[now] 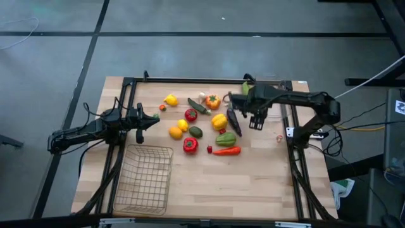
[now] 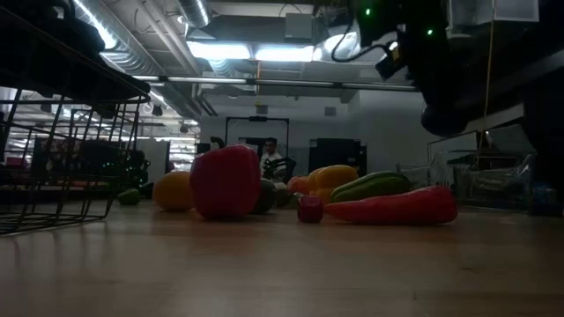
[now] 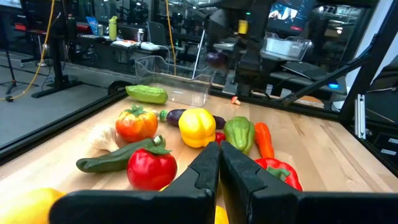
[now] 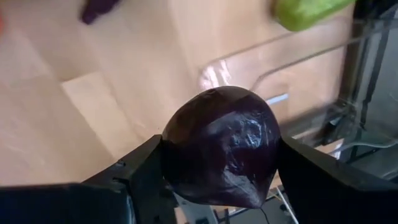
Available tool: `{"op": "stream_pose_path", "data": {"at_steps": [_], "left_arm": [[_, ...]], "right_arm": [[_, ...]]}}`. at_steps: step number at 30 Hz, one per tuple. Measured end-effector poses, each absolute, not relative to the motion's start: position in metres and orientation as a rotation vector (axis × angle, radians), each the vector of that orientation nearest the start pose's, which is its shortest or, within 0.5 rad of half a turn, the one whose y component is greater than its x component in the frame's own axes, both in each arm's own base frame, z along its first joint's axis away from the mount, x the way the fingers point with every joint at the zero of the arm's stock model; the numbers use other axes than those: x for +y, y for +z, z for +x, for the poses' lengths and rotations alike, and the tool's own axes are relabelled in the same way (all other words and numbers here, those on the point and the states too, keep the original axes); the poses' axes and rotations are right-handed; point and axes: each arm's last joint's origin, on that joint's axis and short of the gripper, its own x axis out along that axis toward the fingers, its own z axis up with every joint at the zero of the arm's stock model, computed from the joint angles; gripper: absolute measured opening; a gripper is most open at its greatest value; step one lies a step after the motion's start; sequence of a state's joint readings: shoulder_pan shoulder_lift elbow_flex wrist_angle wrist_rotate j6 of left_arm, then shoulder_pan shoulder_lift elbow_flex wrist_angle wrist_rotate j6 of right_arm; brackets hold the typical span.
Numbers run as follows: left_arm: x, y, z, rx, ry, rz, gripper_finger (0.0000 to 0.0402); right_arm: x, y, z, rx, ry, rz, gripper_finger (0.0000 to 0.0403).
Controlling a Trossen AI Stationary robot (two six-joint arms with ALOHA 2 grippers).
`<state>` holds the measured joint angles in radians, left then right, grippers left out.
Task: Sort produce into baskets
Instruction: Put the purple onion into the transparent bin
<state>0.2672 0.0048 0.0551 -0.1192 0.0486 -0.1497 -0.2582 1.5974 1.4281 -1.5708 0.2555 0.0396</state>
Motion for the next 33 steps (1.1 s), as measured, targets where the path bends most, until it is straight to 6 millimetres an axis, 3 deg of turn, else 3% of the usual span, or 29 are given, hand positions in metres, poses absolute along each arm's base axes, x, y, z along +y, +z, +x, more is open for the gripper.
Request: {"op": "stream_pose_path", "data": {"at_steps": [15,20,33], "left_arm": [[0.023,0.17,0.091,0.051,0.223,-0.16,0.0011],[0.024,0.17,0.091,0.052,0.224,-0.16,0.0011],[0.024,0.17,0.091,0.051,0.224,-0.16,0.0011]], "right_arm": [[-0.168,0.29,0.212,1.706,-0.623,0.225,0.0269],[-0.193,0.285,0.203,1.648,-0.597,0.312,0.0269],[-0.246,0.244,0.189,1.675,-0.656,0.502,0.0269]]}}
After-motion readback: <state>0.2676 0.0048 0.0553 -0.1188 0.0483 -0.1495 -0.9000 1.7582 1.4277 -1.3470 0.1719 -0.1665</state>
